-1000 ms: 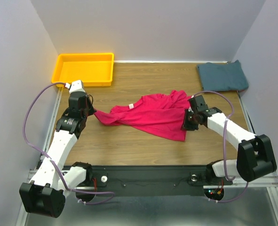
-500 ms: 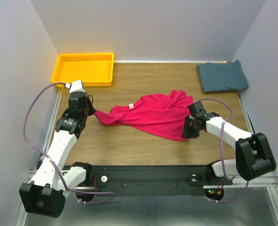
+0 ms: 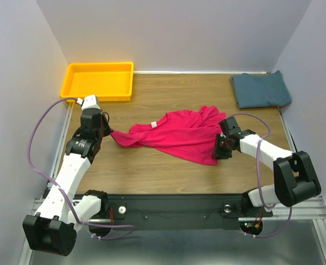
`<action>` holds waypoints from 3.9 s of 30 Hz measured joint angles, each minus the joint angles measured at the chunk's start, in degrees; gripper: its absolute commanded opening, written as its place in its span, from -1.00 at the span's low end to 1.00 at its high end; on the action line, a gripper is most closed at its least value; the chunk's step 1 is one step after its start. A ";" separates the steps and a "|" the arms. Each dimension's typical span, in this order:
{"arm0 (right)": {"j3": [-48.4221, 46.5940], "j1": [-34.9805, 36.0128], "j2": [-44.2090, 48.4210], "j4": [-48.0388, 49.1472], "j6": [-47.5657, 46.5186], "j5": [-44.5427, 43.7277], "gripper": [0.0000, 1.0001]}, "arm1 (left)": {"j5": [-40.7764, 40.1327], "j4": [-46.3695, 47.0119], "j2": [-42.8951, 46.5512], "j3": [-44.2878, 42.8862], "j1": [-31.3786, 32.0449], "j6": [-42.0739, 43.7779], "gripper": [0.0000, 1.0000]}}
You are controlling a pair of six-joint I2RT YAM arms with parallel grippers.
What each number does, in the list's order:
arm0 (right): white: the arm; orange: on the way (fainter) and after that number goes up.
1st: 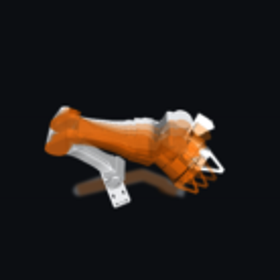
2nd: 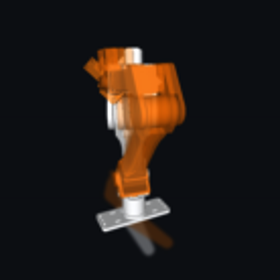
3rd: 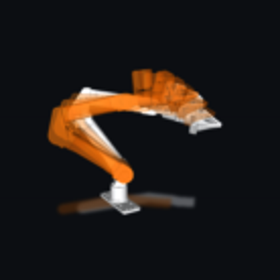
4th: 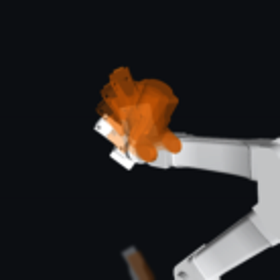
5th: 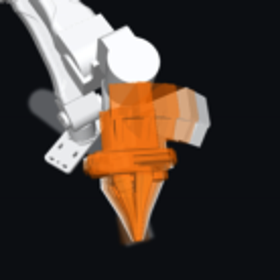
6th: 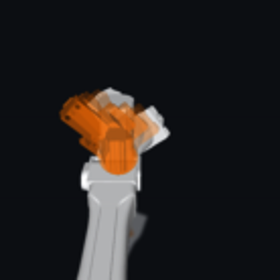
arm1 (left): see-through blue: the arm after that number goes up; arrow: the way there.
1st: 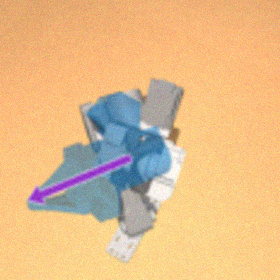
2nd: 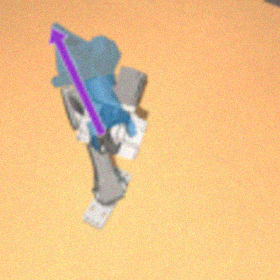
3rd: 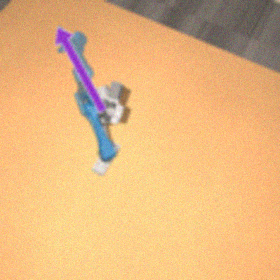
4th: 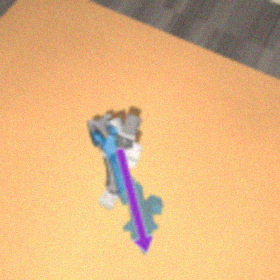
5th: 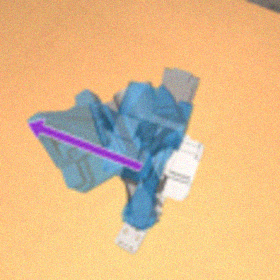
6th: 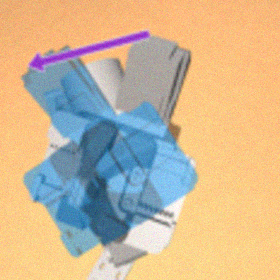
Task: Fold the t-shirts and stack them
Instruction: Flatten the tshirt out
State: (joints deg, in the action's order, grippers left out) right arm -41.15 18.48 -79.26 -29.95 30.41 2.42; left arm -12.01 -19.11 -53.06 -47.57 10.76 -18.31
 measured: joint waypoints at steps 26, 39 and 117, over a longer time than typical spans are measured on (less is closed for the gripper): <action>-0.66 0.00 -1.05 0.98 -0.50 -1.81 -0.96 | 0.00 0.00 0.11 0.00 0.00 0.02 -1.00; -6.36 0.00 4.98 -0.63 -2.60 -4.04 -0.99 | -1.75 -2.29 0.87 -2.14 0.00 0.09 -1.00; -37.11 -8.76 -22.40 15.30 -31.69 -21.88 -0.99 | 1.60 18.05 -45.48 -35.01 -0.76 10.56 -1.00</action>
State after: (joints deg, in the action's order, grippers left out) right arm -78.26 9.72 -101.67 -14.66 -1.28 -19.46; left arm -10.41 -1.06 -98.54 -82.59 10.00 -7.75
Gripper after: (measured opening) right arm 0.013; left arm 0.021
